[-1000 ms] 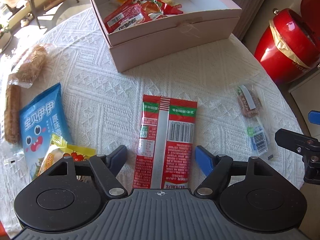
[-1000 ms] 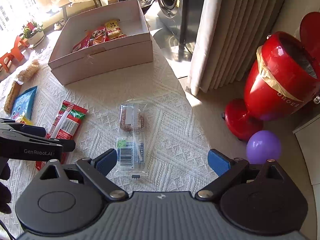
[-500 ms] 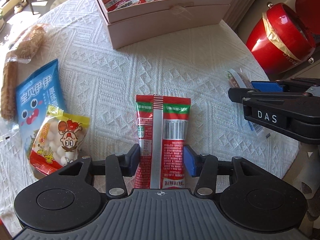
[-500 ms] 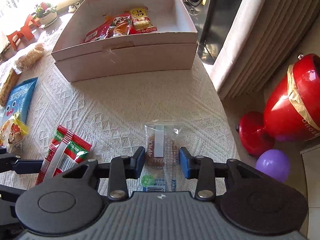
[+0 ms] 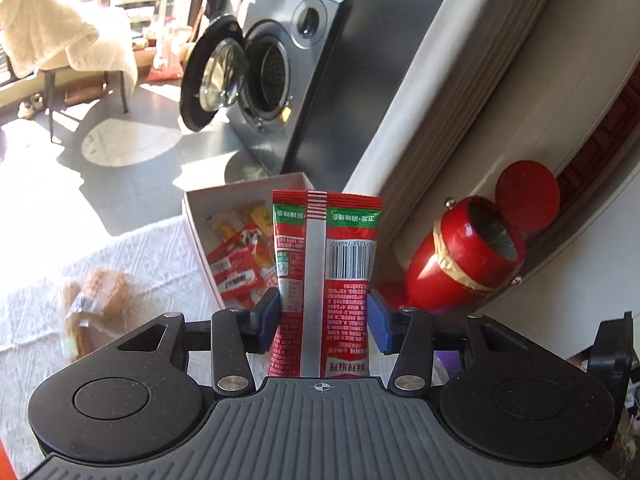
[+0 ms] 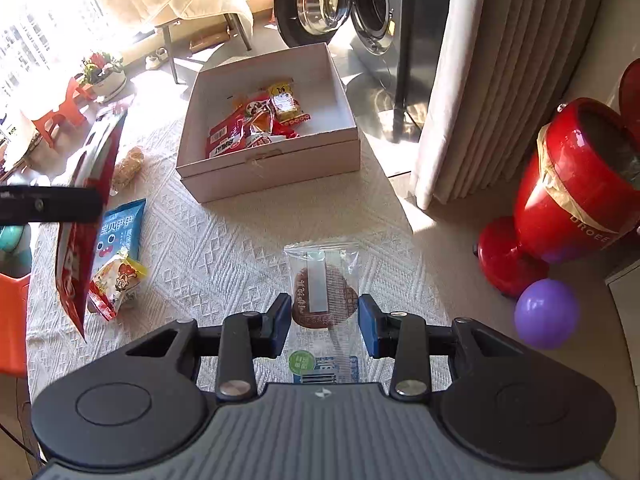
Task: Organize snacks
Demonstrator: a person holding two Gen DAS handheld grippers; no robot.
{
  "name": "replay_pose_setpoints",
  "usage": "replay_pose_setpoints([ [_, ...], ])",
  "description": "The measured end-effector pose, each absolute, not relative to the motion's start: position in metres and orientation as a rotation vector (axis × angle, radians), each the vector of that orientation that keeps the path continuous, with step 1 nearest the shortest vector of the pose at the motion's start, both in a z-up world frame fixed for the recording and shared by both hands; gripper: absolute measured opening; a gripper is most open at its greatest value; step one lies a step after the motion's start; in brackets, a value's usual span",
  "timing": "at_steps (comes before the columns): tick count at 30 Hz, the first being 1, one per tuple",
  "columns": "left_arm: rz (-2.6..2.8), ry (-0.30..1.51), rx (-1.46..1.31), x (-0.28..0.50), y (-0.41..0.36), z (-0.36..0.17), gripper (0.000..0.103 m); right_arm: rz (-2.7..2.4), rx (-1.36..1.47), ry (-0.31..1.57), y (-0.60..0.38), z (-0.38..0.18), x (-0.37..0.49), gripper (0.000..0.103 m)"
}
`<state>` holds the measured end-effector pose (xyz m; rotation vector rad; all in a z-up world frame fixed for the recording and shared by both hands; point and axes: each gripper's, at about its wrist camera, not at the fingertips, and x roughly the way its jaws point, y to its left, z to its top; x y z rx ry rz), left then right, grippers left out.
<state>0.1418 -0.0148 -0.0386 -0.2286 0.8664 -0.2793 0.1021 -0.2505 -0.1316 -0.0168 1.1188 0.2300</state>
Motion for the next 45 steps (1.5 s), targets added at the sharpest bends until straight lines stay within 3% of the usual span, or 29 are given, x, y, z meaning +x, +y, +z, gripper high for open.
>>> replay_pose_setpoints([
  [4,-0.282,0.915,-0.365,0.231,0.004,-0.049,0.055,0.233,-0.011,1.079,-0.245,-0.113,0.112,0.036],
  [7,-0.270,0.964,-0.436,0.253,0.022,-0.070,0.054,0.234,-0.001,1.058,-0.243,-0.103,0.118,0.036],
  [13,-0.171,0.972,-0.492,0.194,0.075,-0.101,0.054,0.259,0.020,1.010,-0.236,-0.089,0.139,0.036],
  [18,-0.002,1.082,-0.543,0.123,0.114,-0.149,0.054,0.316,0.114,0.862,-0.215,-0.055,0.204,0.037],
  [20,0.078,1.141,-0.546,0.101,0.128,-0.168,0.054,0.308,0.134,0.835,-0.201,-0.050,0.240,0.058],
  [21,0.117,1.159,-0.544,0.093,0.136,-0.175,0.054,0.294,0.136,0.837,-0.194,-0.051,0.256,0.081],
  [22,0.135,1.158,-0.540,0.087,0.144,-0.179,0.054,0.288,0.134,0.837,-0.188,-0.053,0.265,0.083],
  [26,0.147,1.128,-0.499,0.094,0.165,-0.180,0.054,0.315,0.067,0.869,-0.157,-0.070,0.274,0.083],
  [35,0.108,1.070,-0.392,0.162,0.196,-0.173,0.054,0.415,-0.111,1.116,-0.084,-0.161,0.201,0.083],
  [41,0.009,1.092,-0.300,0.217,0.188,-0.186,0.054,0.448,-0.100,1.258,-0.053,-0.201,0.154,0.083],
  [45,0.074,1.047,-0.346,0.213,0.203,-0.184,0.054,0.478,-0.102,1.286,-0.025,-0.214,0.144,0.083],
])
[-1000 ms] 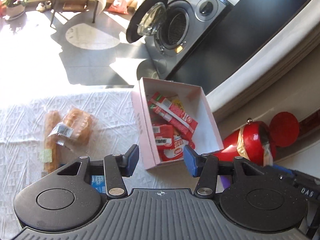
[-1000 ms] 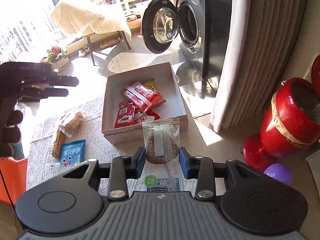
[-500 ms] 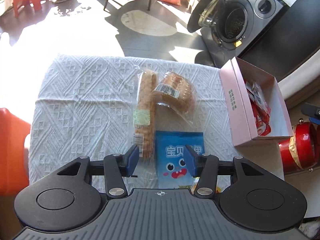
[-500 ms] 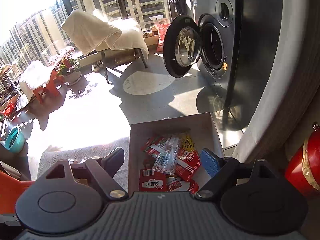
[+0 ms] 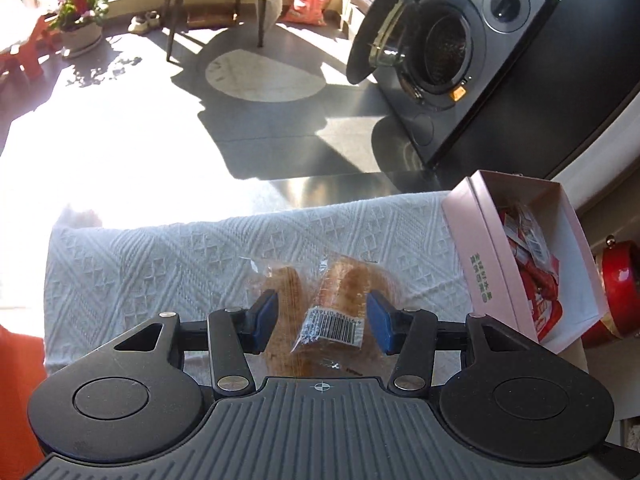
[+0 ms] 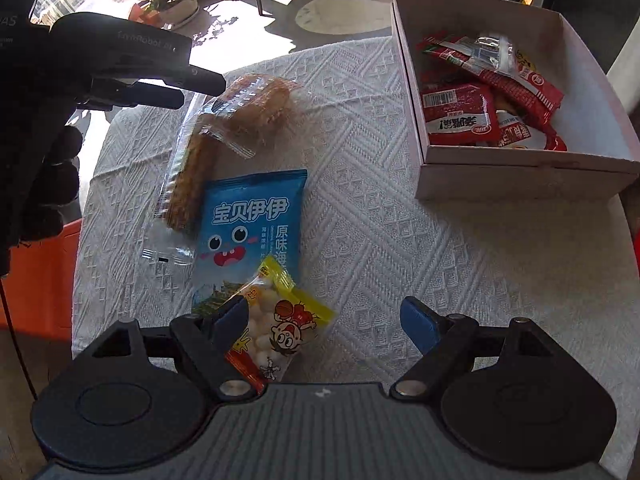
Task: Organize snacks
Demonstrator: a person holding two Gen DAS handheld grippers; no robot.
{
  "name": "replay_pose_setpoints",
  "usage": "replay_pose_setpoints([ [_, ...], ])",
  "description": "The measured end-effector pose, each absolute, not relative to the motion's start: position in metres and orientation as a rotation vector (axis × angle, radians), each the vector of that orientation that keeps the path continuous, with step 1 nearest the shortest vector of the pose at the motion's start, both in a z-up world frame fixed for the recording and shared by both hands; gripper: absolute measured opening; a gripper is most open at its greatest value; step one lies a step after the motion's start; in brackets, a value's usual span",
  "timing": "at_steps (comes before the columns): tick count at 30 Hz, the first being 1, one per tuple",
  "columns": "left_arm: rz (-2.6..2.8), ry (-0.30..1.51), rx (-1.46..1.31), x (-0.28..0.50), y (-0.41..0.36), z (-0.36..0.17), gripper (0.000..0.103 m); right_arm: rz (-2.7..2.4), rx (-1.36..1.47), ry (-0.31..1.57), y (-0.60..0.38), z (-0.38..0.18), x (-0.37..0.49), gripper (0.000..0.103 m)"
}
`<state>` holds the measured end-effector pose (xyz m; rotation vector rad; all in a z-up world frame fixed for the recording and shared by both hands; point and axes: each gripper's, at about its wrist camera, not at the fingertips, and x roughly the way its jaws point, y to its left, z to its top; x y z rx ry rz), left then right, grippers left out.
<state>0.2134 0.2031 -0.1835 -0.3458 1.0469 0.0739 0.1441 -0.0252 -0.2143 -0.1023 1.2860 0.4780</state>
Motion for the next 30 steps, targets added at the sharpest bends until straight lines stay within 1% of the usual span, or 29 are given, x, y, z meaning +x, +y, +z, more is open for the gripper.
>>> replay_pose_setpoints([
  [3,0.116,1.065,-0.375,0.198,0.219,-0.184,0.054,0.472,-0.074,1.212,-0.006,-0.204,0.162,0.083],
  [6,0.163,1.068,-0.424,0.177,0.239,-0.183,0.054,0.425,-0.002,1.130,0.006,-0.186,0.197,0.084],
  [8,0.170,1.082,-0.455,0.164,0.250,-0.185,0.054,0.413,0.058,1.121,0.014,-0.180,0.221,0.085],
  [12,0.129,1.135,-0.462,0.152,0.256,-0.195,0.054,0.397,0.154,1.194,0.045,-0.193,0.274,0.086],
  [17,0.076,1.153,-0.488,0.149,0.255,-0.203,0.054,0.357,0.083,1.363,0.086,-0.243,0.306,0.086],
  [18,0.066,1.158,-0.488,0.151,0.253,-0.204,0.054,0.367,0.068,1.378,0.088,-0.245,0.305,0.080],
  [19,0.059,1.160,-0.488,0.152,0.252,-0.205,0.054,0.397,0.051,1.363,0.088,-0.241,0.300,0.069],
  [20,0.054,1.162,-0.484,0.153,0.249,-0.206,0.054,0.417,0.033,1.341,0.087,-0.235,0.296,0.063],
  [21,0.046,1.166,-0.478,0.156,0.245,-0.208,0.054,0.434,-0.005,1.301,0.083,-0.223,0.286,0.044],
  [22,0.040,1.170,-0.472,0.160,0.243,-0.210,0.054,0.442,-0.036,1.270,0.079,-0.213,0.278,0.038],
  [24,0.044,1.179,-0.466,0.167,0.236,-0.216,0.054,0.458,-0.058,1.227,0.063,-0.194,0.263,0.038],
  [27,0.044,1.200,-0.442,0.183,0.224,-0.229,0.053,0.452,-0.031,1.253,0.032,-0.183,0.245,0.038],
  [29,0.048,1.202,-0.399,0.190,0.215,-0.233,0.045,0.425,-0.020,1.274,0.009,-0.182,0.232,0.038],
  [30,0.049,1.205,-0.379,0.192,0.212,-0.236,0.039,0.407,-0.031,1.278,-0.001,-0.183,0.225,0.038],
])
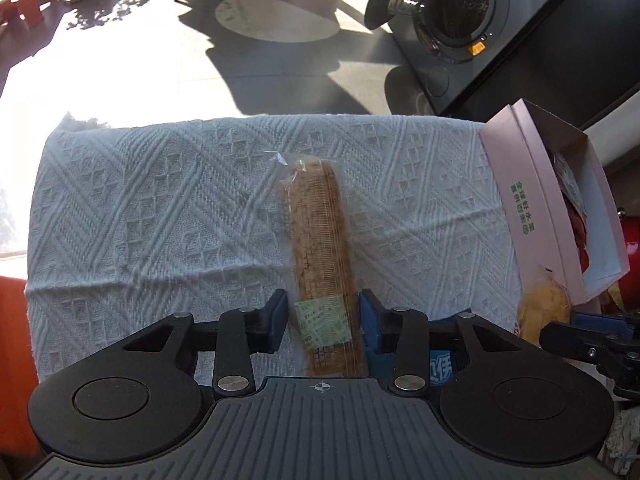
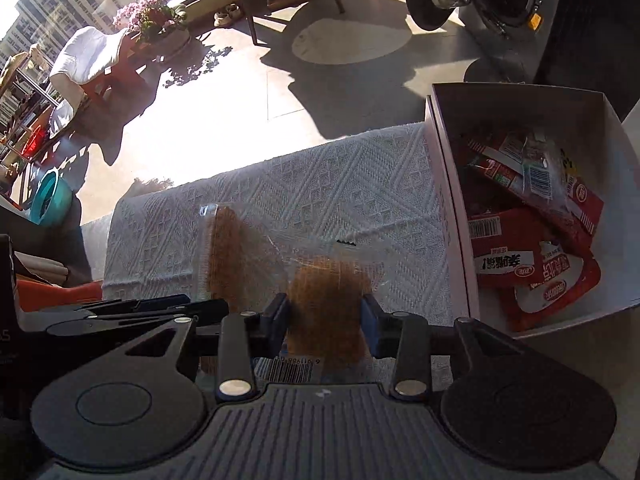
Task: Organize snacks
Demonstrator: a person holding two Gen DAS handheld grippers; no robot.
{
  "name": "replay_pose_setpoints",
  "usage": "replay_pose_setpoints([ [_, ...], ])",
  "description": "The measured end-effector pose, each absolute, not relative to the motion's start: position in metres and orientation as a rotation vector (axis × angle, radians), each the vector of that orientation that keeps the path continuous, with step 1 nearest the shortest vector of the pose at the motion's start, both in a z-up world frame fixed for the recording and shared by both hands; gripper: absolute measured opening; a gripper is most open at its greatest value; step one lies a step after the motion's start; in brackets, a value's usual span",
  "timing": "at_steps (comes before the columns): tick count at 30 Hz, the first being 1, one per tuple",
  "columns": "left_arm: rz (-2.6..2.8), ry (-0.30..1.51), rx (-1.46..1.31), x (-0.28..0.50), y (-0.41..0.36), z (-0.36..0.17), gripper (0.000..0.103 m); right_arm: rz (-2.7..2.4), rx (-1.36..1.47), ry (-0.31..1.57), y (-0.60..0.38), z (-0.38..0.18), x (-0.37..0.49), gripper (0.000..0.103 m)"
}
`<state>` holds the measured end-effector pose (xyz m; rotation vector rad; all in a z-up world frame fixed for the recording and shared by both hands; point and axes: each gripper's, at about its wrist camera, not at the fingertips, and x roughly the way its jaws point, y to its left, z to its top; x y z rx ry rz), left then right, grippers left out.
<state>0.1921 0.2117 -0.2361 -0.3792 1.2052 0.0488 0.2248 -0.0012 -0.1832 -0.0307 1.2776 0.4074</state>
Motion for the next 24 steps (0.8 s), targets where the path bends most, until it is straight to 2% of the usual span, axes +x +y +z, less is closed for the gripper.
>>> replay_pose_setpoints([
  [4,0.046,1.207,-0.394,0.183,0.206,-0.235,0.033,0.349,-0.064,1.309,-0.045,-0.193,0.193,0.038],
  [11,0.014,1.250,-0.418,0.125,0.183,-0.216,0.033,0.295,-0.241,1.271,-0.082,-0.207,0.152,0.038],
  [16,0.026,1.295,-0.463,0.068,0.160,-0.207,0.033,0.334,-0.203,1.265,-0.095,-0.204,0.143,0.064],
  [18,0.044,1.312,-0.477,0.053,0.153,-0.207,0.033,0.359,-0.131,1.275,-0.094,-0.200,0.139,0.071],
  [21,0.093,1.326,-0.456,0.032,0.144,-0.207,0.033,0.403,-0.023,1.309,-0.080,-0.199,0.136,0.072],
  [23,0.140,1.342,-0.405,0.027,0.142,-0.206,0.033,0.414,0.035,1.351,-0.067,-0.202,0.138,0.076],
  [24,0.166,1.349,-0.386,0.023,0.143,-0.206,0.033,0.411,0.071,1.395,-0.057,-0.208,0.141,0.081],
])
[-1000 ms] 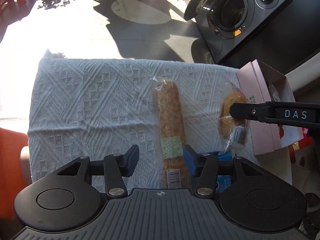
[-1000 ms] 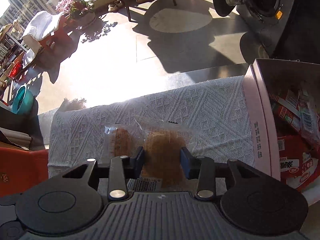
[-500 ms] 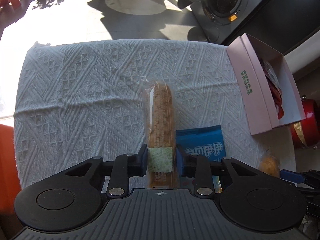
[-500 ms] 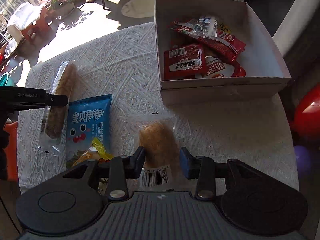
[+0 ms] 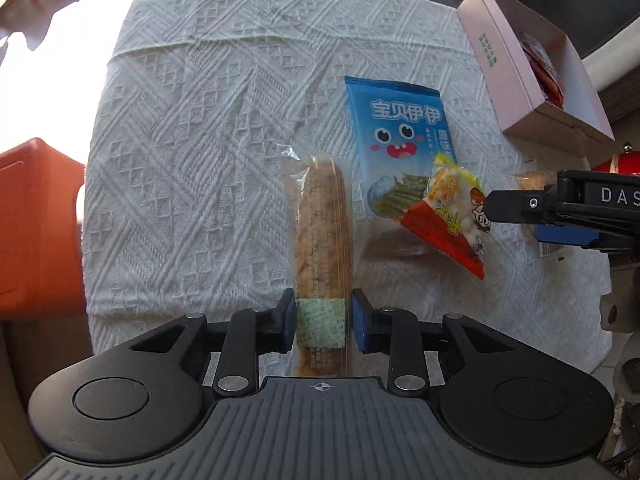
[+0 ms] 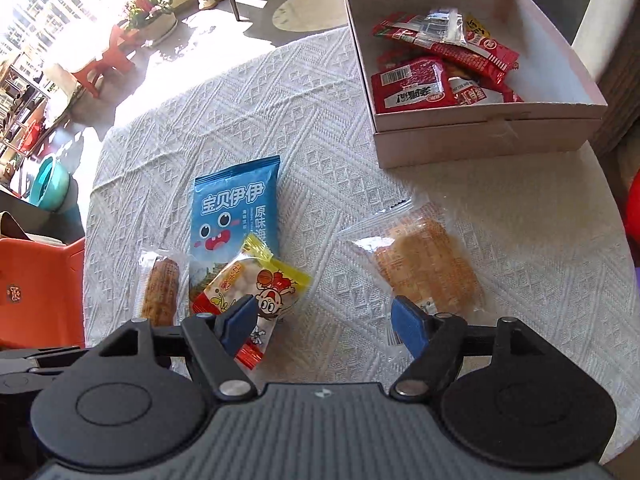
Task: Organize snacks
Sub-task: 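Grasp the yellow snack packet with the right tool while the left tool holds the bread stick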
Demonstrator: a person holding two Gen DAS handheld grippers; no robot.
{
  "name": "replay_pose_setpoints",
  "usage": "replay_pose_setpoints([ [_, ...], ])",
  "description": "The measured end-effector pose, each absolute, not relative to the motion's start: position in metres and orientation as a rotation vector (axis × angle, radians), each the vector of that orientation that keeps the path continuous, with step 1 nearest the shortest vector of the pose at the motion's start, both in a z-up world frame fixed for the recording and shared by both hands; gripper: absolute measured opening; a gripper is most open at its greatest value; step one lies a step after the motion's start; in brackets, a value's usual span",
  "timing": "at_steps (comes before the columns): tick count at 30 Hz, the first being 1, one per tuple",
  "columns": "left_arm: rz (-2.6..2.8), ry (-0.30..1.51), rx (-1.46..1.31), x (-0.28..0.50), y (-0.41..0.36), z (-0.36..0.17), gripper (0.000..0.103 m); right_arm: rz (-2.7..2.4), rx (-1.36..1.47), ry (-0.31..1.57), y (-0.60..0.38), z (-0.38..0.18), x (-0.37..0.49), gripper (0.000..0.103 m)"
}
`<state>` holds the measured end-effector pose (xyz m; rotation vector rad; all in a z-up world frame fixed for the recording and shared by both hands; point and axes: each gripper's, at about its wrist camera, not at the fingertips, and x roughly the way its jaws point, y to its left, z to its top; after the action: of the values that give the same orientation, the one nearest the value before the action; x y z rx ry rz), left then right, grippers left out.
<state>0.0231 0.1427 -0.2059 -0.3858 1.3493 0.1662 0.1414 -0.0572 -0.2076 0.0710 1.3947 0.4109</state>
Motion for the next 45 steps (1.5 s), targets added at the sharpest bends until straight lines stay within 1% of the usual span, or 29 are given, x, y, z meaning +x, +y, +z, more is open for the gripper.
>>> replay_pose_setpoints([
  [6,0.209,1.358,-0.326,0.022,0.143,-0.195,0.033,0.311,0.174,1.532,-0.021,-0.247,0.165,0.082],
  [8,0.207,1.351,-0.333,0.021,0.143,-0.190,0.033,0.345,0.125,1.549,-0.012,-0.249,0.163,0.075],
  [9,0.204,1.347,-0.334,0.021,0.142,-0.188,0.033,0.400,0.100,1.540,-0.010,-0.245,0.158,0.060],
  [10,0.200,1.343,-0.335,0.022,0.140,-0.186,0.033,0.438,0.068,1.531,-0.010,-0.240,0.152,0.052],
  [11,0.194,1.340,-0.337,0.022,0.138,-0.184,0.033,0.453,0.037,1.521,-0.011,-0.235,0.147,0.050],
  [12,0.187,1.338,-0.341,0.022,0.134,-0.183,0.033,0.461,-0.017,1.504,-0.016,-0.229,0.138,0.044],
  [13,0.180,1.336,-0.347,0.022,0.131,-0.181,0.033,0.471,-0.052,1.495,-0.021,-0.224,0.131,0.031],
  [14,0.172,1.335,-0.353,0.022,0.128,-0.180,0.033,0.480,-0.066,1.493,-0.027,-0.222,0.126,0.028],
  [15,0.154,1.334,-0.360,0.023,0.122,-0.180,0.033,0.478,-0.074,1.485,-0.038,-0.216,0.119,0.028],
  [19,0.070,1.327,-0.407,0.024,0.099,-0.183,0.033,0.449,-0.109,1.446,-0.076,-0.206,0.103,0.019],
  [21,0.044,1.333,-0.427,0.024,0.087,-0.187,0.033,0.435,-0.078,1.451,-0.099,-0.205,0.099,0.018],
  [24,0.054,1.346,-0.409,0.024,0.074,-0.190,0.033,0.429,0.001,1.466,-0.122,-0.207,0.100,0.019],
  [26,0.078,1.355,-0.405,0.023,0.073,-0.192,0.033,0.438,0.008,1.435,-0.126,-0.206,0.098,0.030],
  [28,0.111,1.357,-0.404,0.022,0.080,-0.194,0.033,0.462,-0.014,1.389,-0.120,-0.204,0.095,0.076],
  [29,0.125,1.355,-0.401,0.022,0.082,-0.194,0.033,0.458,-0.011,1.377,-0.116,-0.206,0.095,0.081],
  [36,0.202,1.338,-0.400,0.021,0.116,-0.191,0.033,0.319,0.147,1.464,-0.071,-0.237,0.107,0.081],
  [40,0.214,1.337,-0.419,0.017,0.129,-0.191,0.033,0.263,0.018,1.460,-0.042,-0.248,0.108,0.082],
  [43,0.209,1.340,-0.427,0.016,0.134,-0.192,0.033,0.247,-0.092,1.429,-0.023,-0.252,0.104,0.085],
  [44,0.203,1.342,-0.429,0.016,0.134,-0.193,0.033,0.244,-0.120,1.424,-0.019,-0.252,0.103,0.085],
  [45,0.190,1.347,-0.435,0.015,0.134,-0.193,0.033,0.241,-0.152,1.408,-0.019,-0.251,0.100,0.076],
])
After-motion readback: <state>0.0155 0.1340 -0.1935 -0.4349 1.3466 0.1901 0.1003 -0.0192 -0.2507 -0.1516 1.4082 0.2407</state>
